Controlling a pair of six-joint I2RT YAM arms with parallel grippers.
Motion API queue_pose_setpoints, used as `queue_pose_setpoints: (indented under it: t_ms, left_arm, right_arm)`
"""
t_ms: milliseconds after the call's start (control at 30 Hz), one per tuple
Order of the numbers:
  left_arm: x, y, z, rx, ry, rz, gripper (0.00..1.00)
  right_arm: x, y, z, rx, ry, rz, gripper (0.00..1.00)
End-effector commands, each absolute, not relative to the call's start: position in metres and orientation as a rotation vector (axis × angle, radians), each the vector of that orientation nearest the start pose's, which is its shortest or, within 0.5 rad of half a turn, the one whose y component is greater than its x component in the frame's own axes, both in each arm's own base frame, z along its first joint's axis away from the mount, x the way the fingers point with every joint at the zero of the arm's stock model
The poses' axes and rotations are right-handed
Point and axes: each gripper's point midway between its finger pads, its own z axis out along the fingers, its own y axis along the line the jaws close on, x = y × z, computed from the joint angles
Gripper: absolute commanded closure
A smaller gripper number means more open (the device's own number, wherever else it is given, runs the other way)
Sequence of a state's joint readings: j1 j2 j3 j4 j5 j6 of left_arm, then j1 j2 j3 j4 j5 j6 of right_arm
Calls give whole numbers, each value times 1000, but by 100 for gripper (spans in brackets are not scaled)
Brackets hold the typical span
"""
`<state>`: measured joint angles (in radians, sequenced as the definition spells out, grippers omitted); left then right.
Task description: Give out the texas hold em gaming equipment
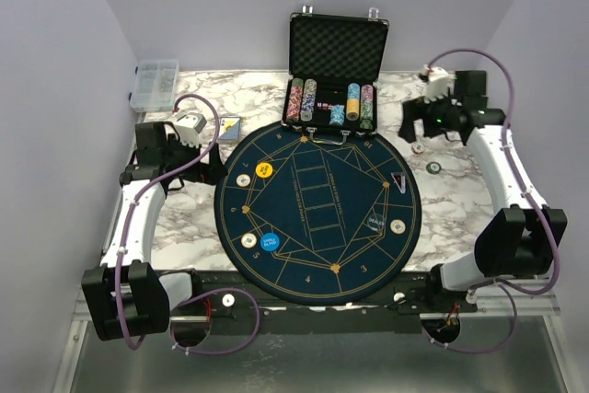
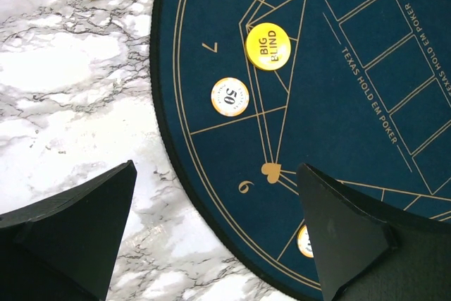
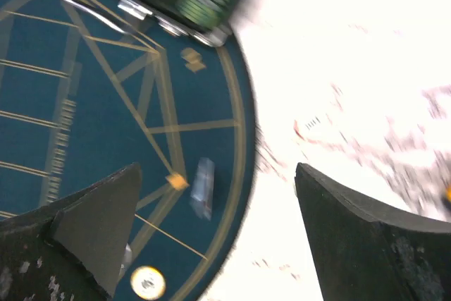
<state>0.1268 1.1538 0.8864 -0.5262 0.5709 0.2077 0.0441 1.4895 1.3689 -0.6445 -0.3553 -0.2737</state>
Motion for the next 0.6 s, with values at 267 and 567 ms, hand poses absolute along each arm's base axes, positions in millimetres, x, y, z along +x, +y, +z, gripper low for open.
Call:
queue_pose_setpoints:
  t_ms: [267,567]
  left_arm:
    - [303,-53,162,392,2219,-497,2]
    - [302,-53,160,392,2224,-497,1]
  right_arm:
    - [360,-74,86,-295,2561,178,13]
    - [369,-72,37,-280,2625,258,24]
